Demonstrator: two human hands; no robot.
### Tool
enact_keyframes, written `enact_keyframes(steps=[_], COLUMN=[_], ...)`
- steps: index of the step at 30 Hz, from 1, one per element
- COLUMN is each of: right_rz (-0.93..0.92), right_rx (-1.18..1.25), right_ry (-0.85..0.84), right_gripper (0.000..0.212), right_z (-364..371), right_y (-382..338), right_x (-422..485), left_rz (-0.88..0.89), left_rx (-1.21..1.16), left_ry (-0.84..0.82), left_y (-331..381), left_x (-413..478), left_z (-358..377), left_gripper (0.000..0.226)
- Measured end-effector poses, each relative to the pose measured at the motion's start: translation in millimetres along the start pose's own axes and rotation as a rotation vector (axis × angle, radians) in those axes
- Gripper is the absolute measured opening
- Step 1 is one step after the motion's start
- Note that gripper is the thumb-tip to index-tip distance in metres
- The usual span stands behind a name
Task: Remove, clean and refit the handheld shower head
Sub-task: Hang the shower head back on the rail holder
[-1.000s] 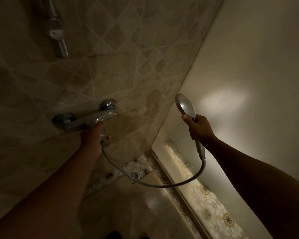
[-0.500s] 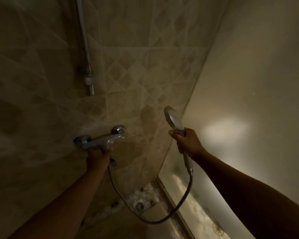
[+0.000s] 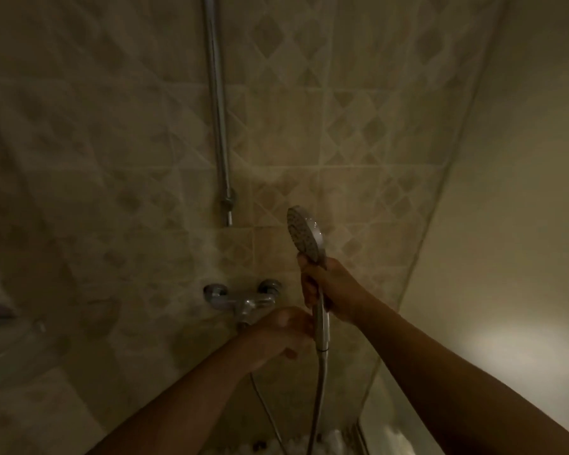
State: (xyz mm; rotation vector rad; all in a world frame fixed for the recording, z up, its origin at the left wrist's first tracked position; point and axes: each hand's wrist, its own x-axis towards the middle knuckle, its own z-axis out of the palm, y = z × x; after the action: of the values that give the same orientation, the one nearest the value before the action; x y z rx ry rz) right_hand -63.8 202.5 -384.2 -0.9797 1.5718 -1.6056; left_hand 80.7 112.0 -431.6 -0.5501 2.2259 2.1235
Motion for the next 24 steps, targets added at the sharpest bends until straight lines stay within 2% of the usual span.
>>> enact_keyframes(steps=[3, 7, 10, 13, 16, 20, 24], right_rz=[-0.021, -0.051, -0.094, -0.166, -0.289, -0.323, -0.337], right_rx=[0.151, 0.267, 0.224, -0.120, -0.497, -0.660, -0.865], right_ry=[-0.131, -0.249, -0.260, -0.133, 0.028, 0.080, 0.033], right_gripper=[0.030, 0.031, 0.034, 0.037, 0.029, 0.026, 0.026], right_z=[8.1, 21.0, 33.1, 44.2, 52.3, 59.4, 65.9], right_y=[-25.3, -56.2, -82.5, -111.7, -139.4, -169.8, -189.9], right_x=[1.6, 7.7, 14.4, 21.7, 30.3, 40.3, 43.6], left_rz=[0.051, 0.110, 0.142, 0.184, 0.271, 0.373, 0.503], left_rx=[0.027, 0.057, 0.006, 0.021, 0.040, 0.035, 0.100], left_ry=[-0.066, 0.001, 0.079, 0.216, 0.302, 0.338, 0.383], left_y=[12.1, 29.7, 48.8, 69.0, 90.1, 127.5, 172.5], left_x=[-18.5, -23.7, -28.2, -28.1, -29.7, -36.0, -44.9], left_z=[5.8, 5.6, -1.2, -18.4, -37.0, -56.8, -75.2], left_gripper=[0.043, 0.026, 0.023, 0.028, 0.033, 0.038, 0.028])
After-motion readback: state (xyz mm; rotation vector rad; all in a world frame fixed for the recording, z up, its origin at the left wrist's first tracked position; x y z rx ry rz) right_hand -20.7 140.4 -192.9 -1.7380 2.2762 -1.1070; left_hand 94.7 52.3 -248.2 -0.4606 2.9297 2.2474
